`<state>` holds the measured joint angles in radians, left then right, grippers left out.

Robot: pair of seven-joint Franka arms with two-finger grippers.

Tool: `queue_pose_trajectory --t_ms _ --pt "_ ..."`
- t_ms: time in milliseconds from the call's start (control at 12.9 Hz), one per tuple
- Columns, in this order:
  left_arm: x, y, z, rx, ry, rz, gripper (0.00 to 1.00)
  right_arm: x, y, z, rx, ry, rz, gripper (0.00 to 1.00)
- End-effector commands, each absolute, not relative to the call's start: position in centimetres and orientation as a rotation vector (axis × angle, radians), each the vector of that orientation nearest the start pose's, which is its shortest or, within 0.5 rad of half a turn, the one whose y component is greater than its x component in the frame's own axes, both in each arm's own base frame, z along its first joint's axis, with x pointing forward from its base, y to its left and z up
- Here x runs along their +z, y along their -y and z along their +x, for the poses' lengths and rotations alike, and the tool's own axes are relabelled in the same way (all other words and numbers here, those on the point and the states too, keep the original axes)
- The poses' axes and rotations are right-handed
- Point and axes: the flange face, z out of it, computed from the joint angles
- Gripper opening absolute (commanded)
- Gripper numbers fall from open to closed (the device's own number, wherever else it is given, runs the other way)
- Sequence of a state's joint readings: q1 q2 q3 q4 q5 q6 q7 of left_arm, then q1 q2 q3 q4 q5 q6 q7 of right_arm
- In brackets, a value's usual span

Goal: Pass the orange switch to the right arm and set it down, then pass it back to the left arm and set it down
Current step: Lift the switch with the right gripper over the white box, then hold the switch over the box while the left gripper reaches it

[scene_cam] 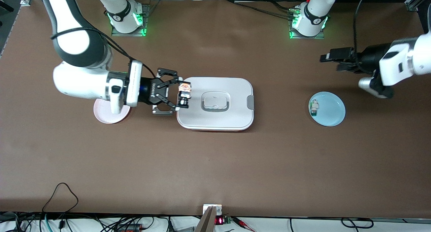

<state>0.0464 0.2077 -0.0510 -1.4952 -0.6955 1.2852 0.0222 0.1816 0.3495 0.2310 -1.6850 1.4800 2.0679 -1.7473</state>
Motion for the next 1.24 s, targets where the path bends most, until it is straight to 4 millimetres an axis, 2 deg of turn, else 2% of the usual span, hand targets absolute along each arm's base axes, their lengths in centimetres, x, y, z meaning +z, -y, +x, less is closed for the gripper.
queue_pose_trajectory --t_ms 0,155,309,387,541,773,850,1082,1160 --pt "53.9 9.5 59.0 -0.566 0.001 2.190 1.00 44.7 -34.2 60.0 -0.972 1.077 -1.426 0.24" --pt "52.4 10.2 59.8 -0.562 -0.066 2.062 1.00 44.8 -36.7 59.0 -0.993 1.021 -1.444 0.23" --pt "51.0 10.7 60.6 -0.484 -0.172 1.974 1.00 45.8 -39.5 58.0 -1.024 0.972 -1.453 0.23" --pt "50.4 11.1 60.9 -0.460 -0.211 1.933 1.00 45.6 -40.4 57.8 -1.011 0.953 -1.454 0.23" --pt "50.7 12.2 61.6 -0.435 -0.356 1.882 1.00 45.5 -41.5 57.9 -1.019 0.932 -1.464 0.23" --pt "51.9 16.1 61.8 -0.408 -0.559 1.816 1.00 45.5 -44.6 58.8 -1.034 0.895 -1.490 0.23" --pt "52.4 17.8 61.5 -0.402 -0.578 1.815 1.00 45.4 -45.4 58.9 -1.038 0.889 -1.497 0.23" --pt "52.9 22.1 61.0 -0.366 -0.638 1.808 1.00 45.5 -45.4 58.9 -1.011 0.858 -1.510 0.23" --pt "53.1 22.4 61.0 -0.354 -0.641 1.807 1.00 45.5 -45.6 58.8 -1.009 0.858 -1.509 0.23"
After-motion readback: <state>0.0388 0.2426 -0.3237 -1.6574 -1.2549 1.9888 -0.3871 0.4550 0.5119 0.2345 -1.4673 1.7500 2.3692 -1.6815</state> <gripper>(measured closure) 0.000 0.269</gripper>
